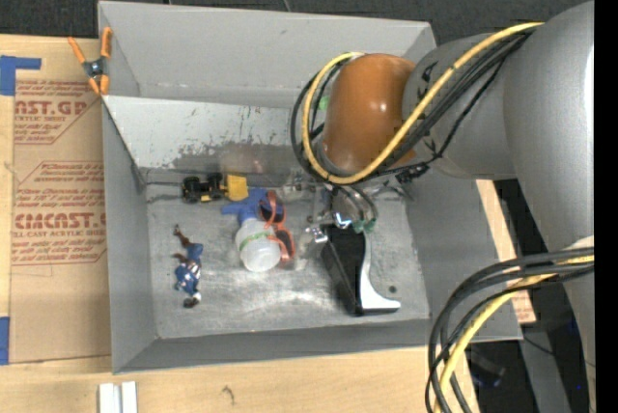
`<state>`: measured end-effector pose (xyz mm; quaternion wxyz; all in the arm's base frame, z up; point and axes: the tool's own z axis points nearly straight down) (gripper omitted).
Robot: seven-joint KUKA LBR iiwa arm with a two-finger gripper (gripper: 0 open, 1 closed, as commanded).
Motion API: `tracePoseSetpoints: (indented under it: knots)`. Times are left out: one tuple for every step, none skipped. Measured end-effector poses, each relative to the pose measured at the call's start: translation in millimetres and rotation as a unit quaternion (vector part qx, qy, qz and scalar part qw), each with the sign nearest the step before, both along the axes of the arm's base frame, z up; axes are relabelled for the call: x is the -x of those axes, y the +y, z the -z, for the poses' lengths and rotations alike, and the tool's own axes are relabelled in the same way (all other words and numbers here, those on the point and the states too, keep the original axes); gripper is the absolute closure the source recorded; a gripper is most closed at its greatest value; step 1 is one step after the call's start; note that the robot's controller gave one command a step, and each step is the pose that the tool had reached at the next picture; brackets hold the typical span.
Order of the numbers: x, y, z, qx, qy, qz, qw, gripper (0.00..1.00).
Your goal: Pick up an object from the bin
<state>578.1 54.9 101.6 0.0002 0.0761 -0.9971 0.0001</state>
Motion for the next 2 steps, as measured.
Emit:
tracePoseSetpoints:
  knots:
    - [11.9,23.7,-4.4,-0.002,-0.0039,-0.044,0.999,0.0]
    - [-3.2,46.9,12.6,0.007,0.0228,-0.015,0.9996,1.0]
